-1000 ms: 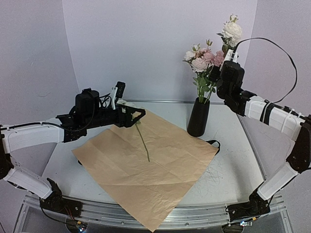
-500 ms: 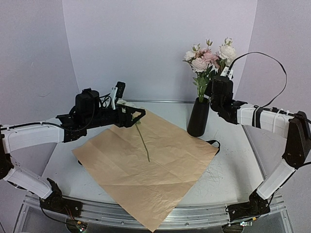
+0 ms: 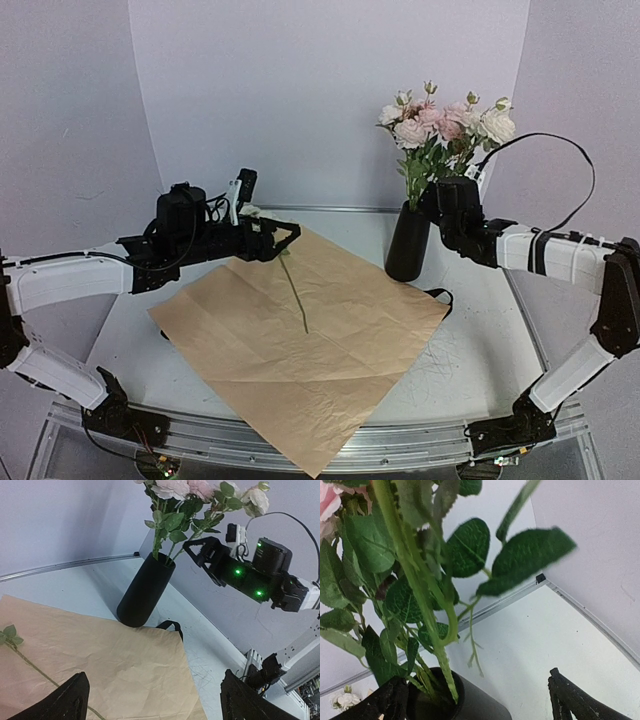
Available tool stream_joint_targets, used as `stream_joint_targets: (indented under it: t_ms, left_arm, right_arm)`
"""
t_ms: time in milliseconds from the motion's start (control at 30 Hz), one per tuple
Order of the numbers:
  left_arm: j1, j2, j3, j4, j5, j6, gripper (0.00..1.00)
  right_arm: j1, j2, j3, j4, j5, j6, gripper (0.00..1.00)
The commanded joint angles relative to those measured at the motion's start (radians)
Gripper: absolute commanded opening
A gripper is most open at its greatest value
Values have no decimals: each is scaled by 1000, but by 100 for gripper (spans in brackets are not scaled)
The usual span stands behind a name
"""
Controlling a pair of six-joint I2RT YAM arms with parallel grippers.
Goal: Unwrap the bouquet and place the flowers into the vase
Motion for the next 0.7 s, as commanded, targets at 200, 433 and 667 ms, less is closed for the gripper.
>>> stream_joint_targets:
  t_ms: [200, 433, 667]
  left_arm:
    - [4, 52, 3, 28, -181, -92, 100]
    - [25, 219, 135, -174, -300, -163, 96]
    - [36, 421, 302, -355, -340, -252, 93]
  right_arm:
    - [-3, -173, -157, -154, -206, 161, 98]
    - [-3, -249, -260, -172, -316, 107, 98]
    - [-3, -315, -334, -174, -389, 80, 98]
